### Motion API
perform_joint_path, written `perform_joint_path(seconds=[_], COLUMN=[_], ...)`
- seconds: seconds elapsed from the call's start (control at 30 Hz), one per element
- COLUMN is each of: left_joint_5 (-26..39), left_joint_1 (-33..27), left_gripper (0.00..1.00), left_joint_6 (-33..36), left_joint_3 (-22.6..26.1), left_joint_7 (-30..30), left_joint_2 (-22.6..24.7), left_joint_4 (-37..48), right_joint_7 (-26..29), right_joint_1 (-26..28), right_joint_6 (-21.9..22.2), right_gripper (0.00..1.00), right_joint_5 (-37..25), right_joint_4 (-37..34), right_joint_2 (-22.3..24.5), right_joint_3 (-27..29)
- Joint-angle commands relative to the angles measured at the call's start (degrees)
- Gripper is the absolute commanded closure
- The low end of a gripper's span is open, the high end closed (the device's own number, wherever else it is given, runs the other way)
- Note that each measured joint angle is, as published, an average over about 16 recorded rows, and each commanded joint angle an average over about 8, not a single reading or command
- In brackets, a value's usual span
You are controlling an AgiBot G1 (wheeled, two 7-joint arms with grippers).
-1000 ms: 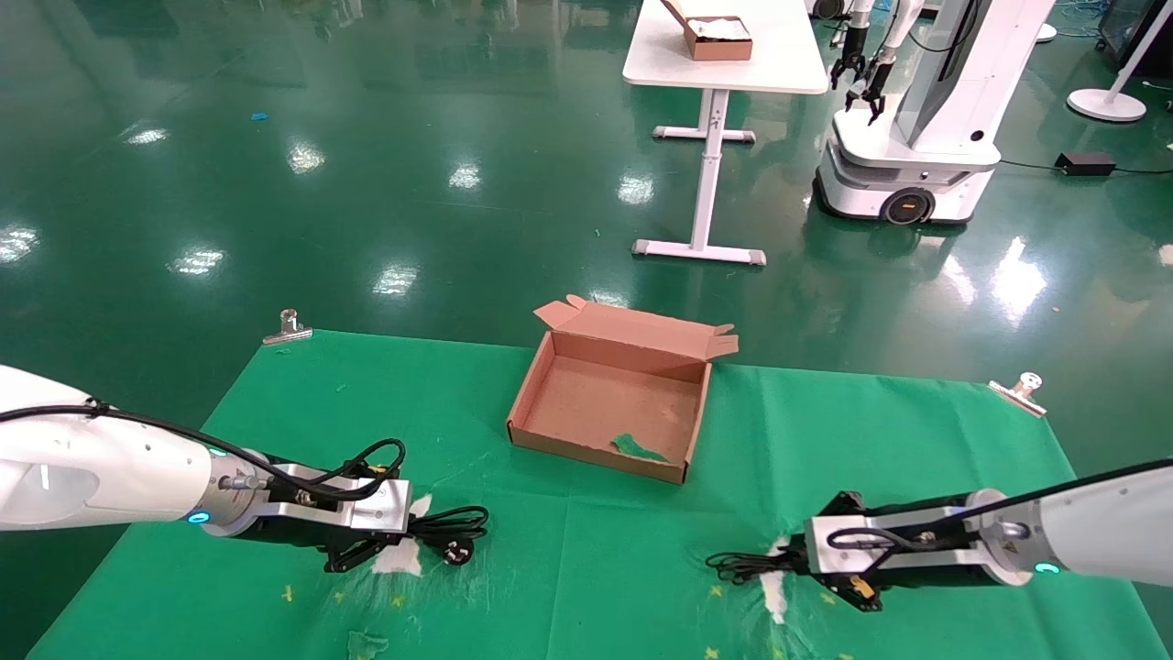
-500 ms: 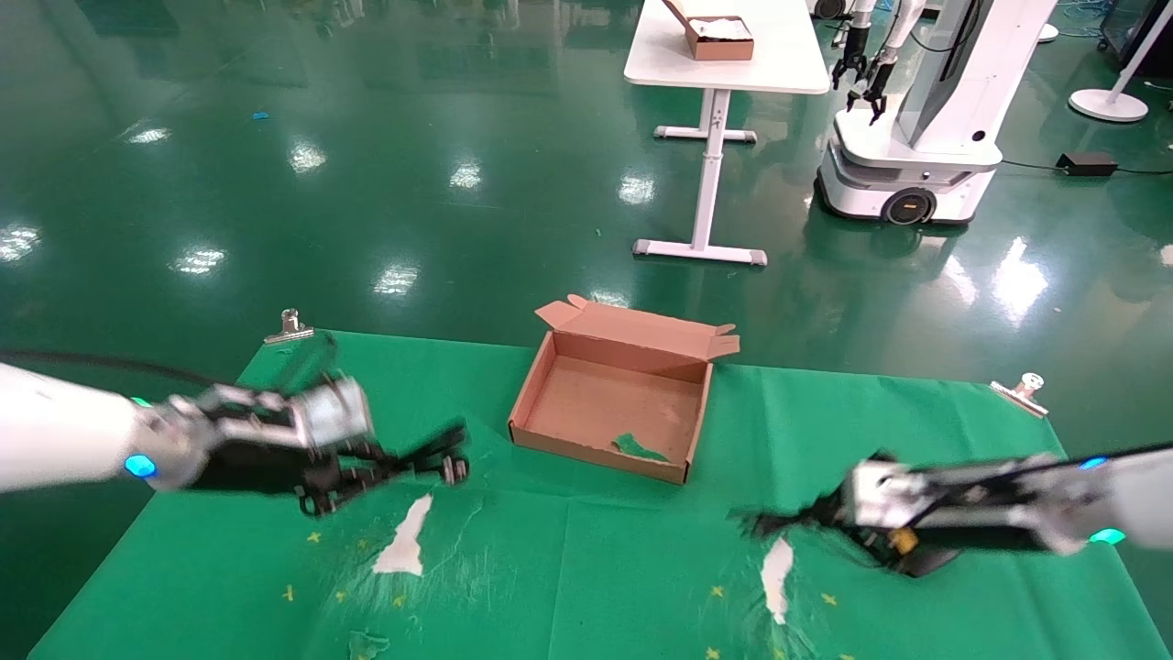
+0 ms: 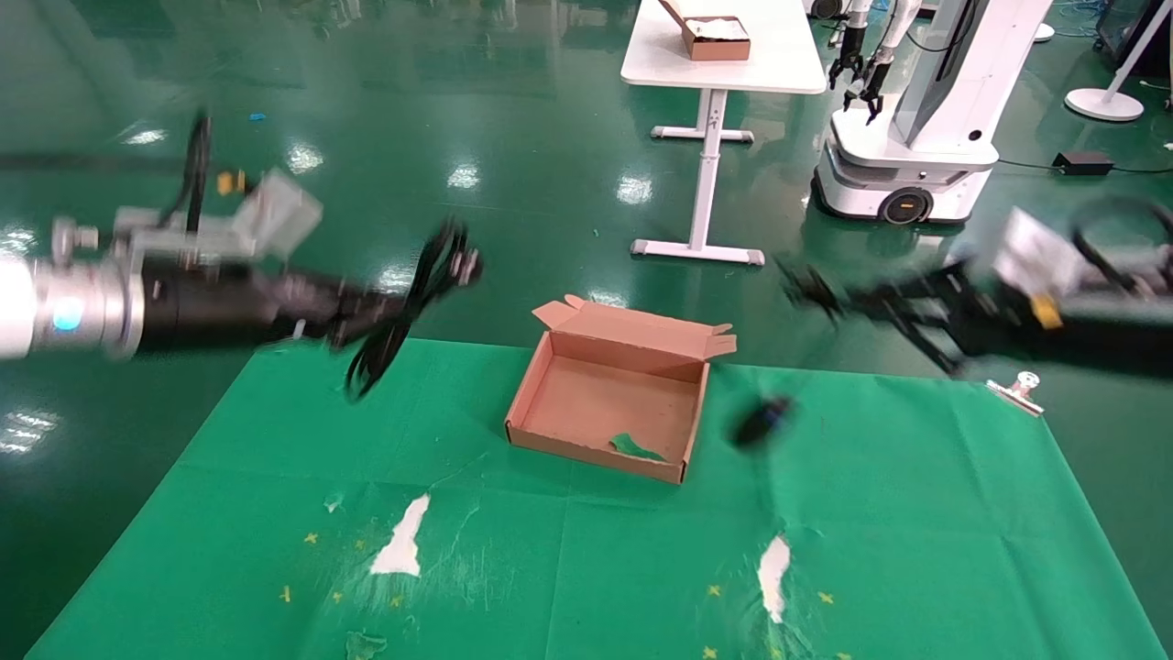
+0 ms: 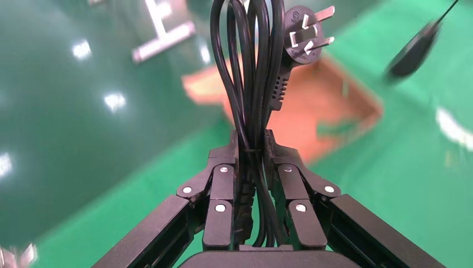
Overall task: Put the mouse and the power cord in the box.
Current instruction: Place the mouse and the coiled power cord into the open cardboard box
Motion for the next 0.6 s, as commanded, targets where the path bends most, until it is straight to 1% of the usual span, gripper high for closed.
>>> perform_joint_path(seconds=[0.03, 0.17, 0.37, 0.5, 0.6], left_joint_5=[-1.18, -3.54, -6.2, -6.79, -6.56], left_joint_1=[-1.83, -3.67, -4.28, -3.64, -3.13], left_gripper=[1.0, 1.0, 1.0, 1.0, 1.0], left_joint_6=[-0.25, -5.09, -12.18, -13.23, -12.28], left_joint_3=[-0.77, -2.03, -3.39, -3.8, -3.73], left_joint_7=[-0.94, -1.98, -3.3, -3.7, -3.8], left_joint_2=[0.98, 3.96, 7.13, 7.86, 7.8], left_joint_4=[1.06, 0.45, -2.77, -5.26, -6.74], right_joint_7=[0.77, 1.16, 0.45, 0.57, 1.0], right_joint_1=[1.47, 0.7, -3.24, -5.84, -7.41], right_joint_6=[1.0, 5.73, 12.1, 17.05, 22.48], right_gripper=[1.0, 1.0, 1.0, 1.0, 1.0], right_joint_5=[0.75, 1.82, 2.44, 2.65, 2.77], right_joint_4=[0.39, 0.75, 0.42, -0.4, -0.86], right_joint_2=[-1.2, -7.42, -16.09, -19.68, -21.1], right_joint_3=[0.52, 1.26, 1.69, 1.83, 1.9])
